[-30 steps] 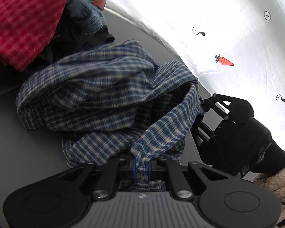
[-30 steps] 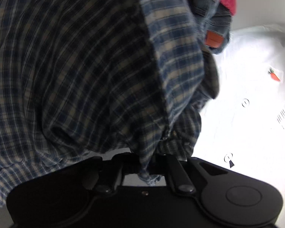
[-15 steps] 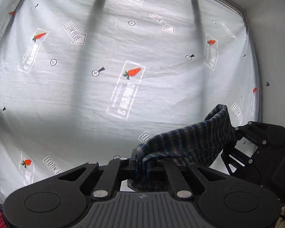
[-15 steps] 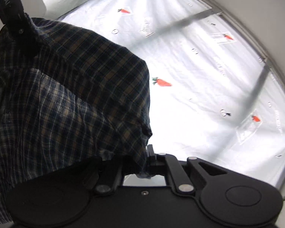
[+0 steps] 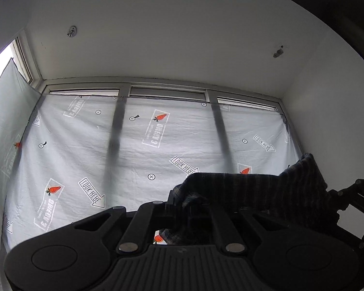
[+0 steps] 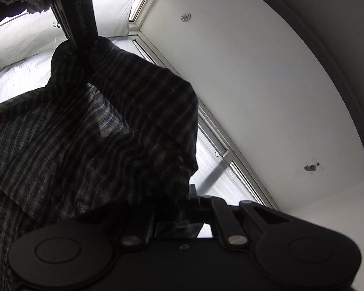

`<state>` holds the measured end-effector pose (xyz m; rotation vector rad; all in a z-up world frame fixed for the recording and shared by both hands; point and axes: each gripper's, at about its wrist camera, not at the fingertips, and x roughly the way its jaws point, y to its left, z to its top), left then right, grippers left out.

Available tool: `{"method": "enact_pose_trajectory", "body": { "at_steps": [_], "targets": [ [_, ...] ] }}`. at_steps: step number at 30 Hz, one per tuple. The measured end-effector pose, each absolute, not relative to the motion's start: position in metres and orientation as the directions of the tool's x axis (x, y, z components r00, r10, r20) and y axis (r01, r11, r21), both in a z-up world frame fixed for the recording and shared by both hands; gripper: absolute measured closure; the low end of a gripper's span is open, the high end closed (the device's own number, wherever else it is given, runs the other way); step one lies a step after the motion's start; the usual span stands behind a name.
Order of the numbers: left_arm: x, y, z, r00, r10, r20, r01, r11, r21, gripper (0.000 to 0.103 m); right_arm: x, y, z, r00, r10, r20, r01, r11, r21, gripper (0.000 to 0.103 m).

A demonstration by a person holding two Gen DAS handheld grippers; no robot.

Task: Fold clothes
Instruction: 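Lift the plaid shirt up with both tools, shaking it out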

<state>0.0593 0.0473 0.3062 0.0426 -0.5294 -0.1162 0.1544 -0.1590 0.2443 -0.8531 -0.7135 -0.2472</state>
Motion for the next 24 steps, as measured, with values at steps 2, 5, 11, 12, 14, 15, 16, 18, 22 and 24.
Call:
{"method": "enact_pose_trajectory", "body": {
  "at_steps": [2, 5, 11, 12, 14, 15, 16, 18, 22, 24],
  "targets": [
    [0.036, 0.046, 0.305, 0.833, -0.105, 0.543, 0.073, 0.994, 0.081, 0.094, 0.139, -0.165, 0.244, 0.735, 0.089, 0.673, 0.461, 0.662, -0.591, 0.097],
    [0.011, 0.04, 0.305, 0.8, -0.085, 0.595, 0.04, 0.995, 0.088, 0.094, 0.119, -0.173, 0.243, 0.725, 0.112, 0.68, 0.434, 0.691, -0.577, 0.096],
    [-0.012, 0.027, 0.304, 0.754, -0.05, 0.655, -0.02, 0.995, 0.099, 0.094, 0.104, -0.192, 0.231, 0.717, 0.194, 0.67, 0.357, 0.724, -0.591, 0.096],
    [-0.011, 0.026, 0.304, 0.754, -0.046, 0.655, -0.025, 0.995, 0.098, 0.094, 0.105, -0.194, 0.228, 0.716, 0.204, 0.668, 0.347, 0.725, -0.594, 0.096],
    [0.001, 0.024, 0.302, 0.768, -0.03, 0.64, -0.04, 0.995, 0.095, 0.094, 0.115, -0.195, 0.219, 0.715, 0.222, 0.664, 0.341, 0.717, -0.607, 0.095],
    [0.009, 0.023, 0.3, 0.779, -0.019, 0.627, -0.051, 0.994, 0.095, 0.094, 0.123, -0.196, 0.215, 0.72, 0.228, 0.655, 0.333, 0.715, -0.615, 0.094],
    [0.021, 0.023, 0.299, 0.796, -0.011, 0.605, -0.06, 0.993, 0.097, 0.094, 0.133, -0.196, 0.211, 0.728, 0.234, 0.644, 0.322, 0.713, -0.623, 0.094],
    [0.047, 0.023, 0.295, 0.83, 0.007, 0.558, -0.078, 0.992, 0.103, 0.094, 0.166, -0.197, 0.201, 0.761, 0.235, 0.605, 0.288, 0.713, -0.64, 0.093],
    [0.134, 0.028, 0.276, 0.922, 0.03, 0.387, -0.083, 0.989, 0.121, 0.094, 0.25, -0.2, 0.178, 0.852, 0.199, 0.485, 0.219, 0.706, -0.674, 0.093],
    [0.193, 0.024, 0.256, 0.958, 0.041, 0.282, -0.082, 0.988, 0.134, 0.093, 0.305, -0.199, 0.16, 0.899, 0.167, 0.405, 0.184, 0.696, -0.694, 0.093]
  ]
}}
